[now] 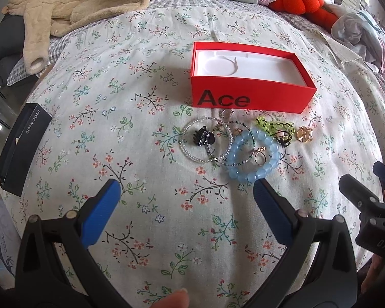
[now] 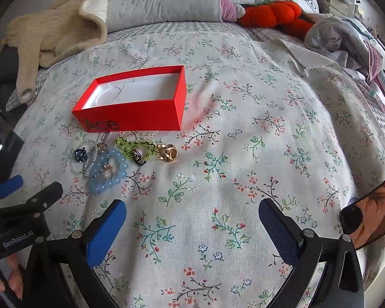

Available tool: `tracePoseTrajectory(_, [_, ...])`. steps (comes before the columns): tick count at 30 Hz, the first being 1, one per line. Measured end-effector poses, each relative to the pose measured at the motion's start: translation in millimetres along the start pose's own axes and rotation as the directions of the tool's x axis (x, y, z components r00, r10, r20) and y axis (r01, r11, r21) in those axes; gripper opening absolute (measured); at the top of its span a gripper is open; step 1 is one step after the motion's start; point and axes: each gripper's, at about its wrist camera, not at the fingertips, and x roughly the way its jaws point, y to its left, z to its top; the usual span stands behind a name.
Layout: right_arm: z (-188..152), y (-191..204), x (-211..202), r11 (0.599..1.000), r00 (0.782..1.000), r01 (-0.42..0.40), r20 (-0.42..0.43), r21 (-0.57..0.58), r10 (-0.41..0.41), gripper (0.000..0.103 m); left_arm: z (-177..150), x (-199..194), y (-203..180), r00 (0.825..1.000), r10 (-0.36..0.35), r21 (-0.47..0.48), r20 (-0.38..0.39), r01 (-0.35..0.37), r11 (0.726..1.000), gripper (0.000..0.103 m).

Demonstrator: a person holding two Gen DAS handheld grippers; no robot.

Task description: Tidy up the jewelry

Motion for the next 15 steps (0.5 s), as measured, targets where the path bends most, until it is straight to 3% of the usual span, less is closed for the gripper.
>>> tracePoseTrajectory(15, [-0.7, 0.4, -1.3, 1.0, 1.0, 0.0, 0.001, -0.003, 0.0, 0.103, -1.0, 0.1, -2.9, 1.0, -0.001, 0.008, 0.005, 0.001, 1.0, 0.103])
